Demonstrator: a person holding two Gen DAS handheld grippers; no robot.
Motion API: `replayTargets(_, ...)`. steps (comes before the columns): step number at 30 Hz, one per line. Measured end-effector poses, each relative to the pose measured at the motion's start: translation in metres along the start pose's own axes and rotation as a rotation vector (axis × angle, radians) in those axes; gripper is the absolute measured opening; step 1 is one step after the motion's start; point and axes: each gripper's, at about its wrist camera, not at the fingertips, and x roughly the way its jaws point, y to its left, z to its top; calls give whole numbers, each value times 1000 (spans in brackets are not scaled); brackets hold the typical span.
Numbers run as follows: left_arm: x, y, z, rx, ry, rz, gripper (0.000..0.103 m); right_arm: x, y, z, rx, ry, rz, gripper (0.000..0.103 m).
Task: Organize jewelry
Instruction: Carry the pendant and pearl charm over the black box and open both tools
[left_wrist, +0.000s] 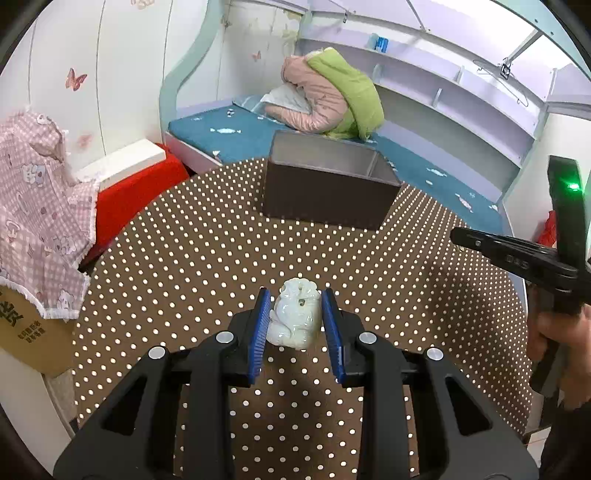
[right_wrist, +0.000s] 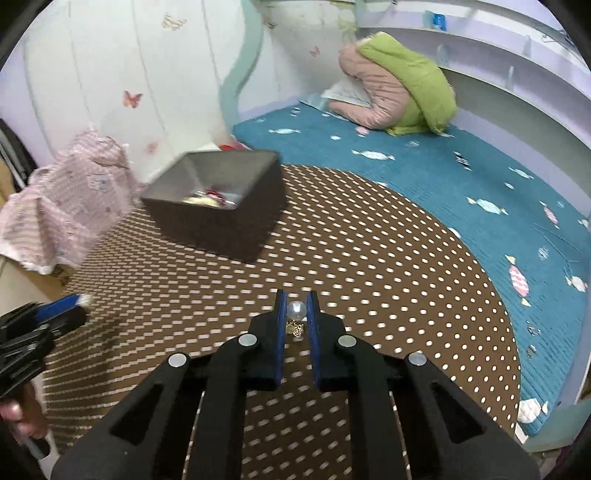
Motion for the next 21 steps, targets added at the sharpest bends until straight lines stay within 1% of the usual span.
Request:
replayTargets(3, -12, 2, 10, 3, -28, 3, 28, -19, 15, 11, -23, -25, 37, 10)
replayTargets(5, -24, 2, 22, 15, -59, 12, 28, -30, 23, 20, -35, -48, 65, 10)
replayTargets(9, -44, 2, 53, 37, -126, 19, 28, -51, 44, 45, -91, -100, 81, 10)
replayTargets(11, -55, 0, 73, 57, -163, 22, 28, -57, 53, 60, -116, -122, 71, 10)
replayTargets(13, -61, -2, 93, 66, -196, 29, 28, -61, 58, 75, -123, -139, 83, 10)
replayTargets(16, -62, -2, 122, 59, -211, 11, 28, -65, 66, 94, -141, -158, 87, 10)
replayTargets(18, -61, -2, 138, 50, -209, -14, 28, -65, 69, 107, -149, -168, 85, 10)
replayTargets(21, -52, -5, 163, 31, -194, -48, 28, -58, 69, 126, -145, -159, 86, 10)
